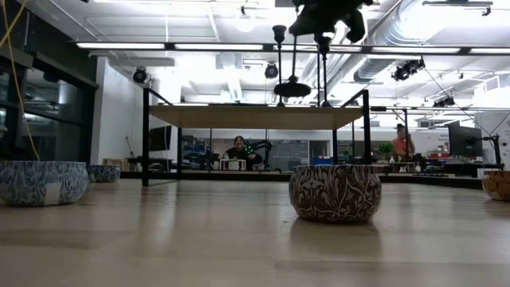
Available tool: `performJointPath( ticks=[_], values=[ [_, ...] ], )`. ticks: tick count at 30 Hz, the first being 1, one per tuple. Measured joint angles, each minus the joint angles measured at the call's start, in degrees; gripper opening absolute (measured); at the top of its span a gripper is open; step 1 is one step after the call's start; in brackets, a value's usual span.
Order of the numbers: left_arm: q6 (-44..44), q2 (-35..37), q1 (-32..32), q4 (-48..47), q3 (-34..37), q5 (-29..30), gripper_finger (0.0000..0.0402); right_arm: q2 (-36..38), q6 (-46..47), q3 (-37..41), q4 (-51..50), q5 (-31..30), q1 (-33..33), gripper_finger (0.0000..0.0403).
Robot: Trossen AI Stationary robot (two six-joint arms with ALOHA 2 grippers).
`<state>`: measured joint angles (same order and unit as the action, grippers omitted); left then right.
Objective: Pick & Place candle stick holders
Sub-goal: Put the black candle holder on the shelf and align it with the left black candle holder
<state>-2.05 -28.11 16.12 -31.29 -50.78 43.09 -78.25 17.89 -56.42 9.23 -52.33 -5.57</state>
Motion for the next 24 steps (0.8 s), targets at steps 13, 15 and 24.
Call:
performJointPath(
  ticks=[13, 15, 24],
  values=[
    [0.84, 7.21, 0.01, 1.63, 3.56, 0.12, 0.0211, -7.92, -1.1, -8.21, 1.03, -6.46, -0.45, 0.0003],
    [1.55, 7.56, 0.0, 1.2, 3.56, 0.13, 0.0211, -10.0, 0.75, -11.35, -2.85, -7.79, -0.45, 0.0003],
    [1.82, 7.81, 0.0, 1.1, 3.56, 1.03, 0.0211, -20.04, 10.5, -26.46, -22.91, -10.04, -0.01, 0.0003]
  ],
)
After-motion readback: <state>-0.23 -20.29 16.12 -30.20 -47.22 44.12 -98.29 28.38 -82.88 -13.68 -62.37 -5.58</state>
